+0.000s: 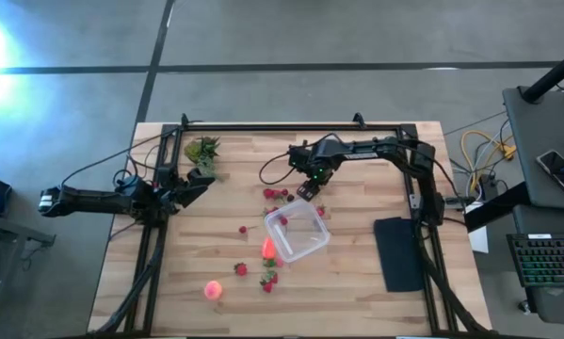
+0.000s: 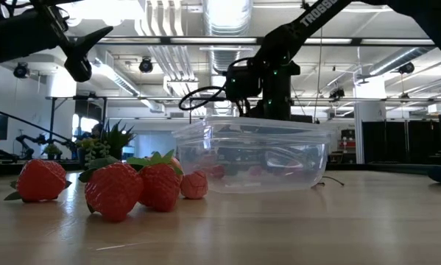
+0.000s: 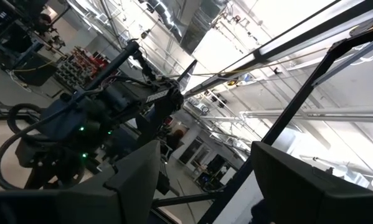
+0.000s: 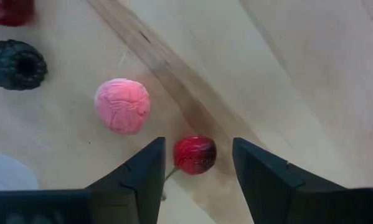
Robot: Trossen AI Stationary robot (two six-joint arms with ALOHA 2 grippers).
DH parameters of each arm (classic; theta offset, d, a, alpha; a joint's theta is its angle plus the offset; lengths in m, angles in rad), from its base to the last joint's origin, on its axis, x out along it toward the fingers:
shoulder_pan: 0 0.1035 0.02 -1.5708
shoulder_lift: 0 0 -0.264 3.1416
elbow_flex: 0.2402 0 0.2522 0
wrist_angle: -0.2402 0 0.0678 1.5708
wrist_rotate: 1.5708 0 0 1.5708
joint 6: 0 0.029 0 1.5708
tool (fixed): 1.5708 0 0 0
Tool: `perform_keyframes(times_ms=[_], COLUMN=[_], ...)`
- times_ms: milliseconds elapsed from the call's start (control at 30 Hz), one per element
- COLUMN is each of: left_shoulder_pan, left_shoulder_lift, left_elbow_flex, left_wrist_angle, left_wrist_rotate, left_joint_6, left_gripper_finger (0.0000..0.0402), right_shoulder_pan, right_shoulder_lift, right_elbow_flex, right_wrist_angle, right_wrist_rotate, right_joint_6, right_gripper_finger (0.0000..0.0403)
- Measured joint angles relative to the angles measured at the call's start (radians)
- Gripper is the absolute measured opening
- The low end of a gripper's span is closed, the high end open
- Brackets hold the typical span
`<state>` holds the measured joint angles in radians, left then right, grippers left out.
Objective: Pick and placing Produce into tupperware
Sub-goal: Put the cherry into the transparent container
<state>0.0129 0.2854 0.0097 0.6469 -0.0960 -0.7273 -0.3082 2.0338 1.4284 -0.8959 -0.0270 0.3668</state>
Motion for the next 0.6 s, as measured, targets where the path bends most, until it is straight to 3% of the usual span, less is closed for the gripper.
perform_keyframes(times_ms=[400, 600], left_shoulder_pan=[0.000, 0.000], left_shoulder_lift=[-0.002, -0.005], left_elbow_flex=[0.000, 0.000], left_wrist_angle=[0.005, 0.004], left_wrist_rotate=[-0.018, -0.018], left_joint_6=[0.000, 0.000], left_gripper_finger=[0.0238, 0.0238], right_shoulder_pan=[0.028, 0.035], right_shoulder_lift=[-0.010, -0.009], right_elbow_flex=[-0.017, -0.049], right_wrist_angle=[0.026, 0.042], right_wrist_rotate=[0.004, 0.032], right_joint_6=[0.035, 0.049], right_gripper_finger=[0.0124, 0.0131])
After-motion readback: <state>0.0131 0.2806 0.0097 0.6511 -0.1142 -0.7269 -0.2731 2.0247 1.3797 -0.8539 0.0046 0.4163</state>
